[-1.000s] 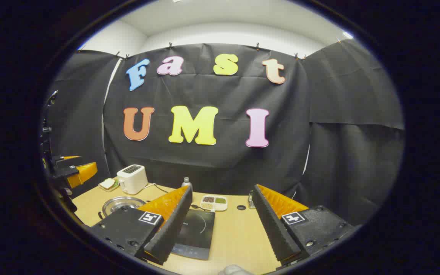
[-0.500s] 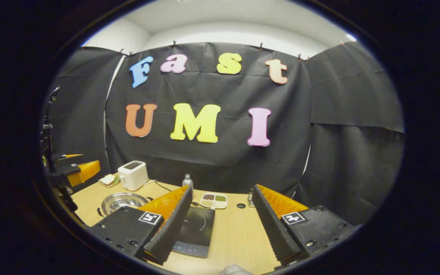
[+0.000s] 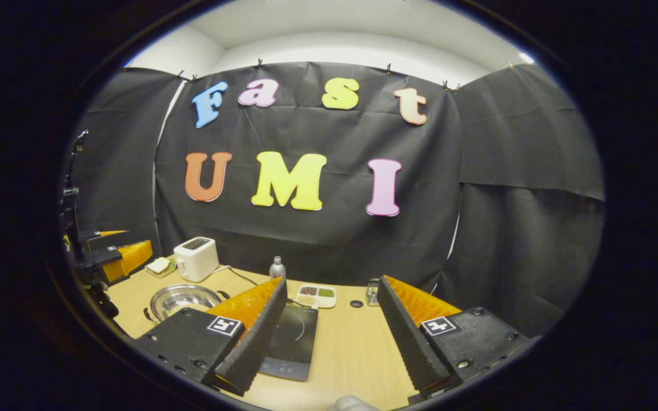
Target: First push the handle of the pot to place it horizontally, then grasp the pot with both hands and set it on the induction cooktop.
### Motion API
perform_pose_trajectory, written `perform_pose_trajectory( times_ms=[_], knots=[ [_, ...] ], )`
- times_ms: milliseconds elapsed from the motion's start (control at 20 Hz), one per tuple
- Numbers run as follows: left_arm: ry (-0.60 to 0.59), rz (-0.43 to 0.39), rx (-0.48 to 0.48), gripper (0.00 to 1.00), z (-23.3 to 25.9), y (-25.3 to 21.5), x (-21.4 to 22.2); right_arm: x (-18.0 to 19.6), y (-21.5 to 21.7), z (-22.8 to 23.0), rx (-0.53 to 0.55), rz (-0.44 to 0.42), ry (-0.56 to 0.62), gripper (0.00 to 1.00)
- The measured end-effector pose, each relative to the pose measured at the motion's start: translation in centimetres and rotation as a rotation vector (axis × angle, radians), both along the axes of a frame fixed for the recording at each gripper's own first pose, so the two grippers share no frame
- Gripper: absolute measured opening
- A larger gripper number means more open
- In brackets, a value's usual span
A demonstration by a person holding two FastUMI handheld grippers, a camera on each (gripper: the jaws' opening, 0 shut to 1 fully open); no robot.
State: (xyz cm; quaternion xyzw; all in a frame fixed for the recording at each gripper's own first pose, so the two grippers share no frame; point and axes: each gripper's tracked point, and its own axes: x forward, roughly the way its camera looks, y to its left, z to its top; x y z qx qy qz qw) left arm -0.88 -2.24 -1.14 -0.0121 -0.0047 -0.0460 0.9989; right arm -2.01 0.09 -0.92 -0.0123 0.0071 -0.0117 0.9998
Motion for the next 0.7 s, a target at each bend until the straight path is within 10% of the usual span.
perform_pose_trajectory(
  times_ms=[100,350,450,700],
  knots=[
    [-0.006,-0.005,0.004,0.76,0.0,0.1,0.0,0.0,0.2,0.0,-0.002,-0.002,0.001,0.99],
    [0.015,-0.096,-0.016,0.59,-0.4,-1.2,0.4,0.0,0.9,-0.4,0.002,0.0,0.008,0.97],
    [0.018,-0.071,-0.011,0.19,-0.6,-0.3,0.3,0.0,1.1,-0.6,0.002,-0.002,0.012,0.99],
    [0.072,-0.088,-0.015,0.01,-2.2,-0.1,0.8,0.0,1.7,-1.0,0.0,-0.006,0.02,0.97]
  ],
)
